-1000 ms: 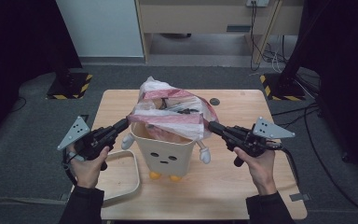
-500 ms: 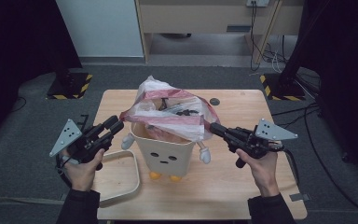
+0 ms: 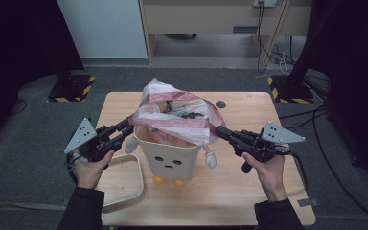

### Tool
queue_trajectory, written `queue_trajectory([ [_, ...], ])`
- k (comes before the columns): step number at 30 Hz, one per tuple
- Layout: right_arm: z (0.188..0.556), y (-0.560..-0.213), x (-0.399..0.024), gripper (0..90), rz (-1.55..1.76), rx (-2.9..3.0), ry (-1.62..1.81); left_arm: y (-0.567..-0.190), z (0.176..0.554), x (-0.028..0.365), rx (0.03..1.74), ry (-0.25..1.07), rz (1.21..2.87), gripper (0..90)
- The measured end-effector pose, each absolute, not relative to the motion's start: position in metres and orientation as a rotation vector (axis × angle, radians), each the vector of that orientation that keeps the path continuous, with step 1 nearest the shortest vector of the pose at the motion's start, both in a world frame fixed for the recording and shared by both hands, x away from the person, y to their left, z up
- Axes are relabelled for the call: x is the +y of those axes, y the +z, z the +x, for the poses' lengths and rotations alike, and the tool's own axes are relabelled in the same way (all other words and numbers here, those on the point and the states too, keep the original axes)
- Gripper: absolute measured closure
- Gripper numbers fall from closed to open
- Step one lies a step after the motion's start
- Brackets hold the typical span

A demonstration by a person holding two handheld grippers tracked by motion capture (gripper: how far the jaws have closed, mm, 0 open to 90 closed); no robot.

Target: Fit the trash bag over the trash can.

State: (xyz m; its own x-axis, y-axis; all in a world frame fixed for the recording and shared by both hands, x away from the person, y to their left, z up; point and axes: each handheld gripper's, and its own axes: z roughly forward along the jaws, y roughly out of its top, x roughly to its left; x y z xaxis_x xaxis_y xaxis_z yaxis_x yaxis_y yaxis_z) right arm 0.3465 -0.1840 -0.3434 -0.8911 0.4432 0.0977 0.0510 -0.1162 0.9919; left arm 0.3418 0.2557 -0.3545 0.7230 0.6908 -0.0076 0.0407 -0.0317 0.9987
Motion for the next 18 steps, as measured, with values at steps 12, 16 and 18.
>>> queue_trajectory([
  [12,0.332,-0.341,-0.190,90.0,0.530,1.859,2.130,-0.349,0.298,0.266,0.590,0.505,1.526,90.0],
  [16,0.323,-0.343,-0.189,90.0,0.511,1.871,2.127,-0.352,0.286,0.267,0.579,0.489,1.534,90.0],
  [18,0.319,-0.343,-0.189,90.0,0.503,1.873,2.126,-0.357,0.283,0.268,0.579,0.481,1.551,90.0],
])
